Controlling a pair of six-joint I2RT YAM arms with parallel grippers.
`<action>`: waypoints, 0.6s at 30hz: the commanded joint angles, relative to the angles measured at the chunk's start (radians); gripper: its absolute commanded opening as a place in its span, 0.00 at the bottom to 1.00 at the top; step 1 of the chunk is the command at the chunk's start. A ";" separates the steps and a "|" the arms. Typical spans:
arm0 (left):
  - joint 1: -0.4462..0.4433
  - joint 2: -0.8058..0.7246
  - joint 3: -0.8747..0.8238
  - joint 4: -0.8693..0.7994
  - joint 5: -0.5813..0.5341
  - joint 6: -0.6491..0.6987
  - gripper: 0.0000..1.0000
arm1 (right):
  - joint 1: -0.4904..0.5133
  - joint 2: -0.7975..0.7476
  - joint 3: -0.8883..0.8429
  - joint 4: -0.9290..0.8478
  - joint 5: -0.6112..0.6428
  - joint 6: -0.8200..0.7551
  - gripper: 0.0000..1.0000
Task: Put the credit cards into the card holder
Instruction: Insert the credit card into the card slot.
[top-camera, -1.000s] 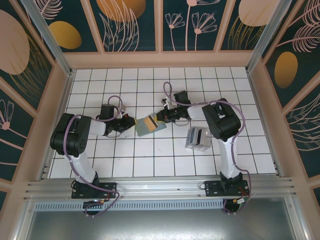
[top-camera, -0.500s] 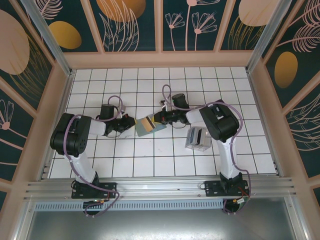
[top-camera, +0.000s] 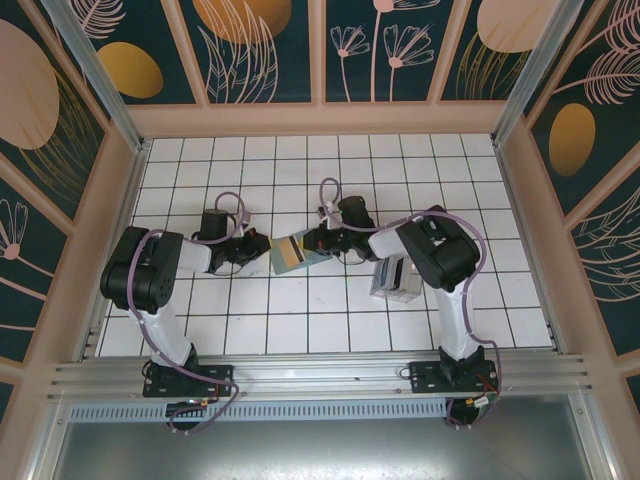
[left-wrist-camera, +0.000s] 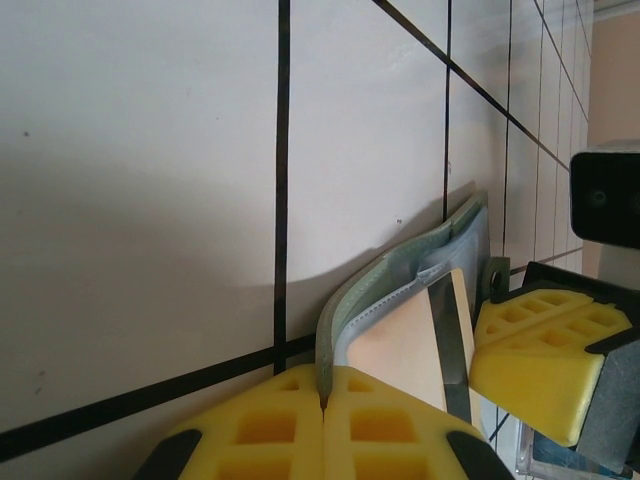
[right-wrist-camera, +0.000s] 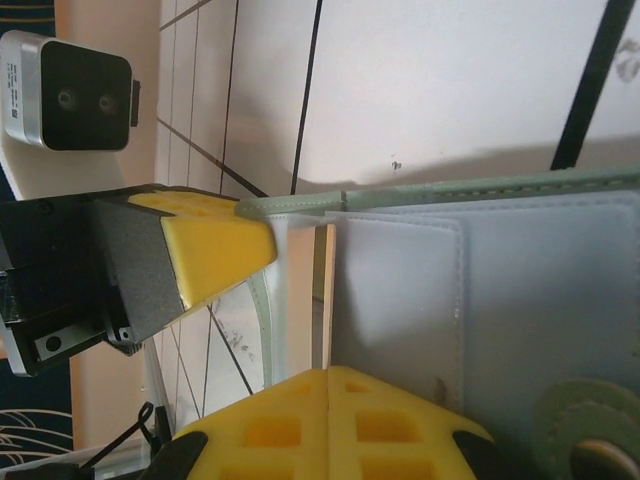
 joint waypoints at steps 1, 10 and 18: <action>-0.009 0.053 -0.027 -0.056 -0.047 -0.009 0.00 | 0.045 -0.035 -0.005 -0.019 0.025 -0.010 0.00; -0.008 0.037 -0.043 -0.027 -0.027 -0.032 0.00 | 0.077 -0.087 0.016 -0.227 0.139 -0.129 0.10; -0.009 0.058 -0.052 0.008 -0.022 -0.054 0.00 | 0.104 -0.097 0.074 -0.346 0.167 -0.201 0.08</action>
